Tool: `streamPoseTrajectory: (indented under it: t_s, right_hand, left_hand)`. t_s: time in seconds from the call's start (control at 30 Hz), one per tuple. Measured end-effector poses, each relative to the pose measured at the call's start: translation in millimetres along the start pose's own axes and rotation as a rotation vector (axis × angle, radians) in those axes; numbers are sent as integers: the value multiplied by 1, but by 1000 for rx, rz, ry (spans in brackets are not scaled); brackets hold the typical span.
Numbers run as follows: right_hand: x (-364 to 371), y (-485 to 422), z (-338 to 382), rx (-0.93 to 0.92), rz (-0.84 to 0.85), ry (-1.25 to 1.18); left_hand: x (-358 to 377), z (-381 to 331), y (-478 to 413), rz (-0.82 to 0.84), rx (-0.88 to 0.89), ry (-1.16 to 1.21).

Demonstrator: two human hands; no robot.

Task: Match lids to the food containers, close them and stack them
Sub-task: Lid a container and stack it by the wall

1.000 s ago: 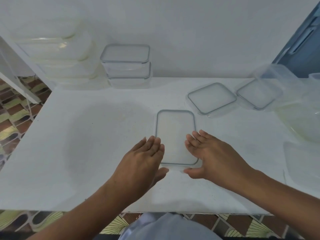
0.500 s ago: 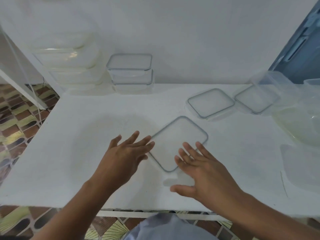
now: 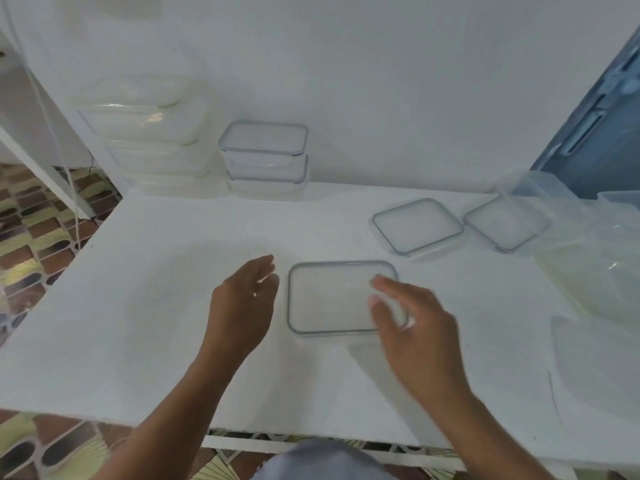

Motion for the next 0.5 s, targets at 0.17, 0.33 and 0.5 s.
streamPoseTrajectory:
  t_s: [0.17,0.33,0.5]
  right_hand:
    - [8,-56,-67,366,95,227]
    - [35,-59,-87,491,253,313]
    - [40,-60,-93,487,315,306]
  left_hand:
    - [33,15,12,162,-172,-26]
    - [53,15,18,188,-210,-18]
    - [51,10,20,156,-172,-51]
Point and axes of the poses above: each hand's wrist, its own y-axis away from the middle knuckle, its own x-axis out of the palm, z = x × y, the point moved 10 cm from there along -y, towards the middle knuckle, and after that the axes turned 12 degrees about x, right-handed, at the moved point
